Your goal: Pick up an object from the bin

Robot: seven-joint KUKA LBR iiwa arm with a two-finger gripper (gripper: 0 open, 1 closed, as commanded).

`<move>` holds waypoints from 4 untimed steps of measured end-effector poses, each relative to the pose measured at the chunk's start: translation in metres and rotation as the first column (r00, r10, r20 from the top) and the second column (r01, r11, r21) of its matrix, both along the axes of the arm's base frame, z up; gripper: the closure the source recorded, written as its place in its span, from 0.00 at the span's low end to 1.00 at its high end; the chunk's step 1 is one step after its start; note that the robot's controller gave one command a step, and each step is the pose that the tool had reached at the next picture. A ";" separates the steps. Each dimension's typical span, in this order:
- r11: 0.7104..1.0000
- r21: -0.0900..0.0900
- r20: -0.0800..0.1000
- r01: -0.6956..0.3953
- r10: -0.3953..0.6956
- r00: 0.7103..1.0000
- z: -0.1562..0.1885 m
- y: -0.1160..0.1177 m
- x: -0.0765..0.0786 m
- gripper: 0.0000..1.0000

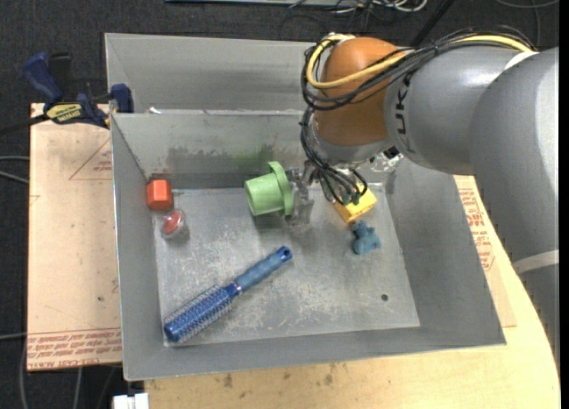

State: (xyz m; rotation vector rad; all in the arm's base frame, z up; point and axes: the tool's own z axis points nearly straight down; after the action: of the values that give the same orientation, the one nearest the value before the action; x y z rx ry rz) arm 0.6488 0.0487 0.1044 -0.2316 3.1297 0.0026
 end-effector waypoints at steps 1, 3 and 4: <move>0.999 0.000 -0.004 0.048 -0.048 0.999 -0.036 -0.002 0.002 1.00; 0.991 0.000 -0.002 0.132 -0.132 0.991 0.020 -0.002 -0.050 0.00; 0.993 -0.003 -0.012 0.120 -0.120 0.993 -0.009 -0.002 -0.130 0.00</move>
Offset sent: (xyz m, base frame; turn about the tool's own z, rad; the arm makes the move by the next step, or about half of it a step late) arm 0.0018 -0.0022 -0.0344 0.0479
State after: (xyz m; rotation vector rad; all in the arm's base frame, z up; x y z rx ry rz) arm 0.5193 0.0463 0.0949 -0.0425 3.1500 0.0006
